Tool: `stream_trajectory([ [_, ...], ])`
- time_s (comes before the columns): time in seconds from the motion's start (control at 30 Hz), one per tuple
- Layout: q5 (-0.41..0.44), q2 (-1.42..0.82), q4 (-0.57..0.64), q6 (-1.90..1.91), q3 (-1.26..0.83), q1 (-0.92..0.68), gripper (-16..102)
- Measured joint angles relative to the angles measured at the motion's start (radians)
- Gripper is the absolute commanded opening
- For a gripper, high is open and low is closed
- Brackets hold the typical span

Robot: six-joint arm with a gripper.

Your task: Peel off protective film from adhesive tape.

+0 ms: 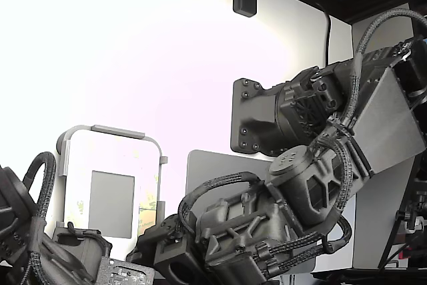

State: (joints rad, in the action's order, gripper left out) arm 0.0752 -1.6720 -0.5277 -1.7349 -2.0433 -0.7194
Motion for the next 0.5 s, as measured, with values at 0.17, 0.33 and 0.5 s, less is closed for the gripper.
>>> stream_trajectory([
  [0.17, 0.002, -0.008, -0.012, 0.000, 0.000, 0.002, -10],
  [0.33, 0.003, -0.014, -0.018, 0.000, -0.002, 0.002, -10],
  [0.5, 0.005, -0.015, -0.031, 0.000, 0.002, 0.002, -10],
])
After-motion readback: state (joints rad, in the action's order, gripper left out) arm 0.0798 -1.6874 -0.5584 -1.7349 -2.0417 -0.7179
